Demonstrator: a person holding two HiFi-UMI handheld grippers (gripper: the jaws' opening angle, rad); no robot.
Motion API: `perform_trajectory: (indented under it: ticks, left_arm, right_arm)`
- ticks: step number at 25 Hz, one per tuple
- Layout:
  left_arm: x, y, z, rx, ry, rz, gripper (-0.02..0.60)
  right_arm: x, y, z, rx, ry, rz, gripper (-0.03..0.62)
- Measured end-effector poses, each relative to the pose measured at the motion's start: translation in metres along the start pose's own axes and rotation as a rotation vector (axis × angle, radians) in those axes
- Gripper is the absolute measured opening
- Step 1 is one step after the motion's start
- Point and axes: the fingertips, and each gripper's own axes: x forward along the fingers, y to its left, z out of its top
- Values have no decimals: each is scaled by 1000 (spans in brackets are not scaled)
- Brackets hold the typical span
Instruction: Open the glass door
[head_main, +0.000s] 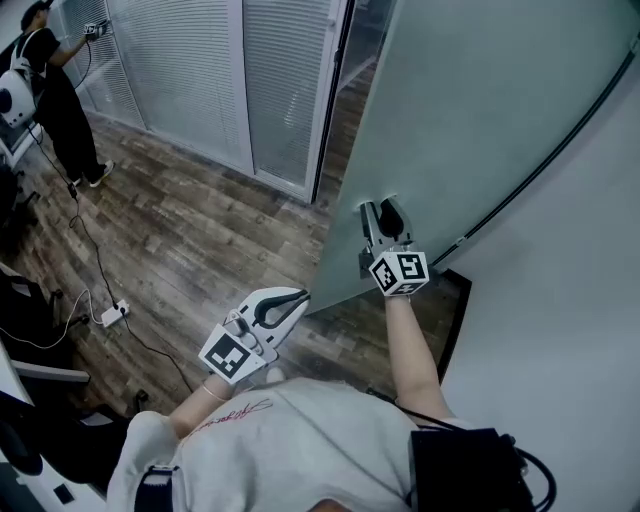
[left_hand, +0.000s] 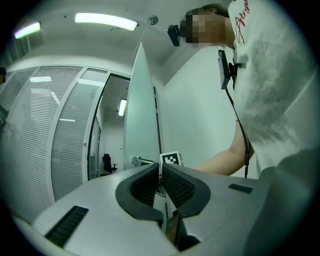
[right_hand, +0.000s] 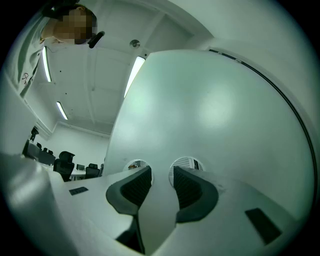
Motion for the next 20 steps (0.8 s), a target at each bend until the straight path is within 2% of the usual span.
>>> perform_trajectory:
  ticks: [8, 13, 20]
  left_arm:
    - [11, -34, -5, 8, 21, 48, 35]
    - [19, -69, -4, -20, 3, 54, 35]
    - [19, -86, 6, -9, -22, 92, 35]
  right_arm:
    - [-43, 14, 12, 23, 8, 73, 140]
    - [-72, 19, 18, 13, 11, 96, 140]
    - [-113, 24, 29, 11, 4, 126, 140]
